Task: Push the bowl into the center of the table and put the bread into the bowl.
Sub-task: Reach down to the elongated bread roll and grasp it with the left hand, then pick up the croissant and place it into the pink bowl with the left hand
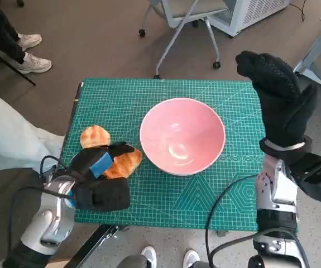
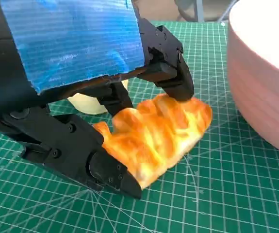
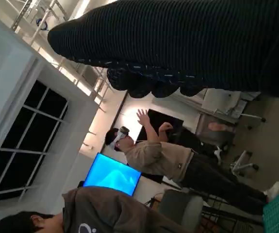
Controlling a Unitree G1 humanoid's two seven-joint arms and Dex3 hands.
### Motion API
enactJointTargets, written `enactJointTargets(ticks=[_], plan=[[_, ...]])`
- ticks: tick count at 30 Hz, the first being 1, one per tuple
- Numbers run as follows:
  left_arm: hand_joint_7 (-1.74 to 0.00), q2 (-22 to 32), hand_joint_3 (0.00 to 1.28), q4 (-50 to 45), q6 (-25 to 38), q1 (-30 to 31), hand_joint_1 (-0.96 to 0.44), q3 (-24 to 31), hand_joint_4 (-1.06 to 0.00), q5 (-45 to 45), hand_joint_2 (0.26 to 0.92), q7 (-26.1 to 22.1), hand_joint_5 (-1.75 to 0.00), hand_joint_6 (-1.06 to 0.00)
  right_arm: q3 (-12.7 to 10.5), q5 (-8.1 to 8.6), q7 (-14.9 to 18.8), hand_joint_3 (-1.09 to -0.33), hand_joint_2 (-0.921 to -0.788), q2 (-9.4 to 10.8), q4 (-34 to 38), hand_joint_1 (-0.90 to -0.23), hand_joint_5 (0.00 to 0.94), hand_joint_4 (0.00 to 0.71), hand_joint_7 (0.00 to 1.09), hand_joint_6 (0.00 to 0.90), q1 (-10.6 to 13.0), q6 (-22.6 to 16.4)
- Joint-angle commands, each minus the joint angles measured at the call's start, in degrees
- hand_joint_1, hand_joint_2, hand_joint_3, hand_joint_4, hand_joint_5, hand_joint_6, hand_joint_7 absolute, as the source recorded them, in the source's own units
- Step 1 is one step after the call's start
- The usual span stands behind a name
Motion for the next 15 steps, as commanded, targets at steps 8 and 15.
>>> enactJointTargets(ticks=[8, 15], plan=[[-1.04, 1.5, 0.05, -6.1, 0.5, 3.2, 0.0, 6.1, -0.78, -0.1, 0.9, -1.2, -1.14, -0.67, -0.1, 1.18, 0.8, -0.702, -0.921, 0.4, 1.0, -0.656, 0.0, 0.23, 0.42, 0.163, 0.8, 0.1], [-1.03, 1.6, 0.04, -13.2, 1.8, 4.5, 0.0, 12.2, -0.79, -1.8, 0.898, -2.9, -1.12, -0.69, 0.1, 1.43, 0.8, -0.704, -0.921, 0.5, 0.5, -0.656, 0.0, 0.225, 0.42, 0.161, 1.0, 0.2]])
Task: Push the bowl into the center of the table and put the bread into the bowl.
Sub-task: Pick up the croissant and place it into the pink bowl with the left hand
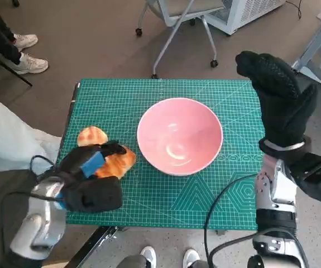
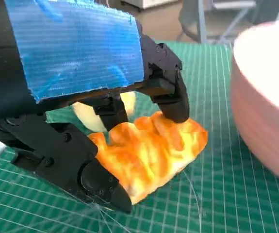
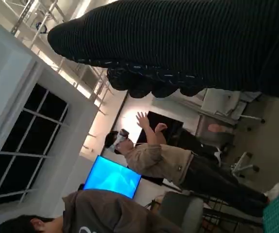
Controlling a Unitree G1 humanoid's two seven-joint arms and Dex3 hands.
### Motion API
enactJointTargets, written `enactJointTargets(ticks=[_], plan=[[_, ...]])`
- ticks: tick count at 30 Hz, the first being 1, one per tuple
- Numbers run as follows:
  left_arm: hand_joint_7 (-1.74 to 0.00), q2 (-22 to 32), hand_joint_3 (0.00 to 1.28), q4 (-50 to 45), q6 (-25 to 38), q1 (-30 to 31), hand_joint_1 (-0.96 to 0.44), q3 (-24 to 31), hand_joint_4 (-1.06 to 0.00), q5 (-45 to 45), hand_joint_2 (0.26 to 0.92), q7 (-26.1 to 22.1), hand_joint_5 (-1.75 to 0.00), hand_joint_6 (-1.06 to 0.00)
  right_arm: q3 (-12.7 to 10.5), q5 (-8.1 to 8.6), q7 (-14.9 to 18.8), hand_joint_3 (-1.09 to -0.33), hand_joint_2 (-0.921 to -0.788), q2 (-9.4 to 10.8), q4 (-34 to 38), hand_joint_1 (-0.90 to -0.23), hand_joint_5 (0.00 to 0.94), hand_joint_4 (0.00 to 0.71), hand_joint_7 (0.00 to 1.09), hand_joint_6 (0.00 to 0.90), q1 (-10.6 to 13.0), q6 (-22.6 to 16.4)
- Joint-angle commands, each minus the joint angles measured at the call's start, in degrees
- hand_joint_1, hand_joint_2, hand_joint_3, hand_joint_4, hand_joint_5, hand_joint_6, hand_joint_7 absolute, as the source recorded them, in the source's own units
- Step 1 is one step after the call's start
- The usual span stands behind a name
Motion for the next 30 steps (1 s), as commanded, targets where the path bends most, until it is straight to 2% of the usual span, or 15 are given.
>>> enactJointTargets(ticks=[1, 8, 15, 23, 30], plan=[[-1.03, 0.7, 0.04, -5.4, 0.8, 0.7, 0.0, 4.4, -0.8, -1.4, 0.897, -1.2, -1.12, -0.69, 0.1, 0.64, 0.5, -0.704, -0.921, 0.3, 0.5, -0.657, 0.0, 0.226, 0.42, 0.16, 1.0, 0.4], [-0.99, 0.1, 0.03, -10.8, 1.0, -0.2, 0.0, 8.9, -0.82, -2.9, 0.893, -1.5, -1.1, -0.72, 0.0, 0.73, 0.7, -0.698, -0.921, 0.1, 1.3, -0.648, 0.002, 0.228, 0.41, 0.157, 0.8, 0.0], [-0.94, -0.3, 0.01, -15.4, 2.3, -2.7, 0.0, 10.6, -0.85, -2.2, 0.884, -2.1, -1.07, -0.76, 0.1, 0.38, 0.4, -0.697, -0.921, 0.2, 1.2, -0.646, 0.0, 0.225, 0.41, 0.151, 0.9, -0.3], [-0.94, -0.8, 0.0, -20.2, 4.8, -7.5, 0.0, 10.2, -0.91, -1.2, 0.87, -4.2, -0.97, -0.79, 0.1, 0.46, 0.3, -0.698, -0.921, 0.2, 0.8, -0.646, 0.0, 0.224, 0.4, 0.151, 1.1, -0.1], [-0.85, -2.3, 0.0, -19.5, 3.2, -13.6, 0.0, 6.8, -0.95, -0.7, 0.852, -4.0, -0.96, -0.84, 0.0, 0.45, 0.2, -0.698, -0.921, 0.2, 0.7, -0.652, 0.0, 0.224, 0.4, 0.152, 1.1, -0.1]])
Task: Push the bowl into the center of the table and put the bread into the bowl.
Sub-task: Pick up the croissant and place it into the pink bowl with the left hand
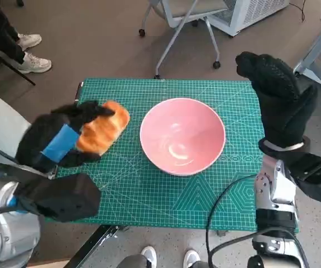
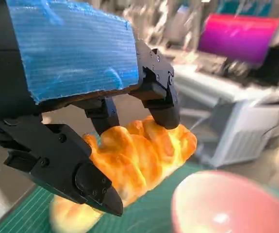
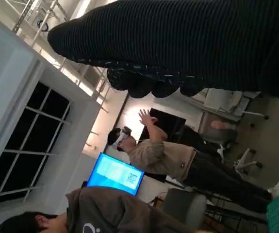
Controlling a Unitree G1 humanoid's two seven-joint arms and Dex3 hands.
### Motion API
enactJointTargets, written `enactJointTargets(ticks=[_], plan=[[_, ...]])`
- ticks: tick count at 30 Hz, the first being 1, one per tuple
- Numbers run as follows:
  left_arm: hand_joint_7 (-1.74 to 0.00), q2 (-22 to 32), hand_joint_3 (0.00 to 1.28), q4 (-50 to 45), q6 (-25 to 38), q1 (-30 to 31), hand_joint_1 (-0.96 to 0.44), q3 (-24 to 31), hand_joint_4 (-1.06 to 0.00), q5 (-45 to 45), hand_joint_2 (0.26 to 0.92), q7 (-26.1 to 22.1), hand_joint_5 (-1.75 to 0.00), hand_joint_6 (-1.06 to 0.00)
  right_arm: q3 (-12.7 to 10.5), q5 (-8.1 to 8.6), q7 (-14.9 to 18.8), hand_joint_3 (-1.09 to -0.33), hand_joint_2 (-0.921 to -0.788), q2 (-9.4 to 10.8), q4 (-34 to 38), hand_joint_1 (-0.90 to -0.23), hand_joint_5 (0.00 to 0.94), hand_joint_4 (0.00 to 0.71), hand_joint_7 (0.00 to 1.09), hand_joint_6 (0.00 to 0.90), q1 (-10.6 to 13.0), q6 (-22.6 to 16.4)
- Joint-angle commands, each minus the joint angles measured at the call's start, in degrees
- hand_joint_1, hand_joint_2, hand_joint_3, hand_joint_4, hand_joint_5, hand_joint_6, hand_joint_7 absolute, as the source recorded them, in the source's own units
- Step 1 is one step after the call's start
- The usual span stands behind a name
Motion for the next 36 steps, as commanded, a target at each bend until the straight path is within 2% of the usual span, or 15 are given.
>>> enactJointTargets(ticks=[1, 6, 10, 15, 19, 29, 36], plan=[[-0.84, -1.9, 0.0, 0.7, -1.7, -5.0, 0.0, -3.9, -0.95, 1.0, 0.851, 0.1, -0.96, -0.84, 0.0, 0.16, 0.0, -0.697, -0.921, 0.2, 0.4, -0.652, 0.0, 0.224, 0.4, 0.152, 1.1, 0.3], [-0.83, -4.5, 0.0, 3.4, -2.9, -8.8, 0.0, -8.8, -0.96, 2.8, 0.848, 0.5, -0.95, -0.85, -0.1, 0.15, -0.1, -0.692, -0.921, 0.3, 0.5, -0.65, 0.001, 0.226, 0.4, 0.156, 1.2, 0.1], [-0.89, -7.3, 0.0, 8.4, -5.4, -12.4, 0.0, -13.4, -0.94, 3.9, 0.857, 1.0, -0.96, -0.81, -0.1, 0.14, -0.2, -0.694, -0.921, 0.3, 0.2, -0.648, 0.001, 0.225, 0.4, 0.157, 1.3, 0.3], [-0.94, -10.8, 0.01, 18.1, -8.8, -17.3, 0.0, -17.7, -0.9, 4.6, 0.874, 2.7, -1.0, -0.77, -0.2, 0.31, -0.2, -0.697, -0.921, 0.3, 0.1, -0.647, 0.0, 0.224, 0.4, 0.162, 1.6, 0.5], [-0.93, -13.5, 0.01, 26.7, -11.0, -21.0, 0.0, -20.4, -0.86, 5.4, 0.885, 4.1, -1.08, -0.75, -0.2, 0.39, -0.2, -0.689, -0.921, 0.3, -0.2, -0.649, 0.0, 0.225, 0.4, 0.166, 1.8, 0.7], [-0.88, -19.2, 0.03, 43.9, -13.9, -27.5, 0.0, -24.6, -0.72, 6.9, 0.915, 7.9, -1.29, -0.74, -0.2, 0.05, -0.9, -0.663, -0.921, 0.2, -1.5, -0.651, 0.001, 0.224, 0.39, 0.174, 2.7, 1.3], [-1.02, -21.8, 0.07, 49.1, -14.7, -28.1, 0.0, -25.2, -0.7, 6.3, 0.92, 9.4, -1.27, -0.65, -0.2, -0.83, -1.8, -0.658, -0.921, -0.3, -2.9, -0.652, 0.001, 0.225, 0.39, 0.177, 3.8, 1.2]])
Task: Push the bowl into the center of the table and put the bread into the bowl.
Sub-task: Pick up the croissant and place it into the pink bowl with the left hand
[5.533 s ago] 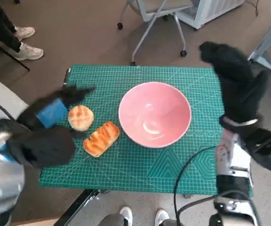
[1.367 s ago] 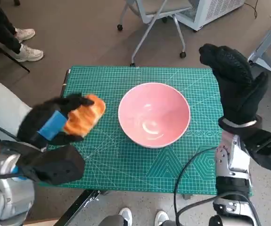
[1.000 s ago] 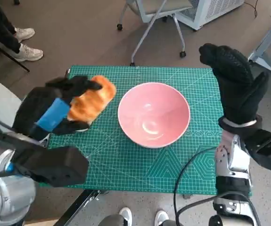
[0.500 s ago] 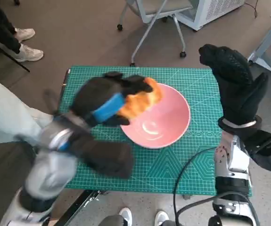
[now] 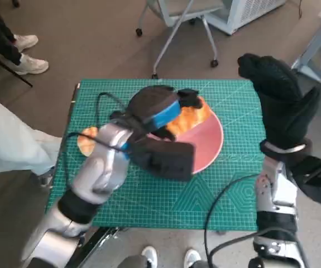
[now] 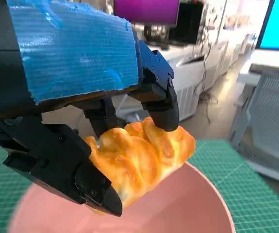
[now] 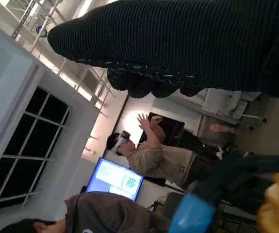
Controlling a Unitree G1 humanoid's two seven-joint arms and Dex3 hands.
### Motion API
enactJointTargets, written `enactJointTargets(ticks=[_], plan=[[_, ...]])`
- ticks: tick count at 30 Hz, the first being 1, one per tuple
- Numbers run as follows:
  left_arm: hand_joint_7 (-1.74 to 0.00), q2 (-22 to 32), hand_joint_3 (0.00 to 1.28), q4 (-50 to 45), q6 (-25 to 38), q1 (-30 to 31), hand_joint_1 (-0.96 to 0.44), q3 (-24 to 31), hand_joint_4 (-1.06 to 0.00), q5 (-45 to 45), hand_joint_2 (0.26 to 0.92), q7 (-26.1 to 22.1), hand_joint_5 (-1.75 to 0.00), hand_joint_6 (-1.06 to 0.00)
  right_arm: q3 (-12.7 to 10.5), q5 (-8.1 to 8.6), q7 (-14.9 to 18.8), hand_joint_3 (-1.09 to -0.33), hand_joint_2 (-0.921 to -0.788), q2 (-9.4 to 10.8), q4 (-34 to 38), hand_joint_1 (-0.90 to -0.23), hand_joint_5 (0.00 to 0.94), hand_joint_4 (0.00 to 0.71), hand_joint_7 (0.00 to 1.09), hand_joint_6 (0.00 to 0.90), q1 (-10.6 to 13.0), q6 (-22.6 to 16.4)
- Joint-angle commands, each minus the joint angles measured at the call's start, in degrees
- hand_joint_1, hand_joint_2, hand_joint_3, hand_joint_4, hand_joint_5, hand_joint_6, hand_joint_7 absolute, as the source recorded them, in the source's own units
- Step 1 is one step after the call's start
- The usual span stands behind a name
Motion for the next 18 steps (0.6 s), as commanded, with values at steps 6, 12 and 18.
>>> enactJointTargets(ticks=[6, 12, 18], plan=[[-0.29, -2.3, 0.44, 4.0, -0.3, -0.1, 0.24, 1.8, -0.54, -5.8, 0.737, -3.1, -1.23, -0.43, -0.4, -1.15, -1.0, -0.652, -0.921, -1.0, -0.9, -0.649, 0.002, 0.228, 0.38, 0.181, 2.6, 0.3], [-0.03, -0.5, 0.13, 1.3, 2.2, -0.4, -0.08, 0.6, -0.19, -6.1, 0.78, -9.5, -0.15, -0.31, -0.5, -0.47, -1.0, -0.652, -0.921, -1.2, -1.6, -0.652, 0.002, 0.229, 0.37, 0.184, 3.0, 1.0], [0.0, 2.8, 0.04, 0.4, -0.4, -1.3, -0.25, 1.4, -0.03, -11.2, 0.782, -18.8, -0.01, -0.2, -0.5, 0.45, -0.9, -0.611, -0.921, -0.9, -1.7, -0.655, 0.001, 0.229, 0.35, 0.212, 3.0, 2.2]])
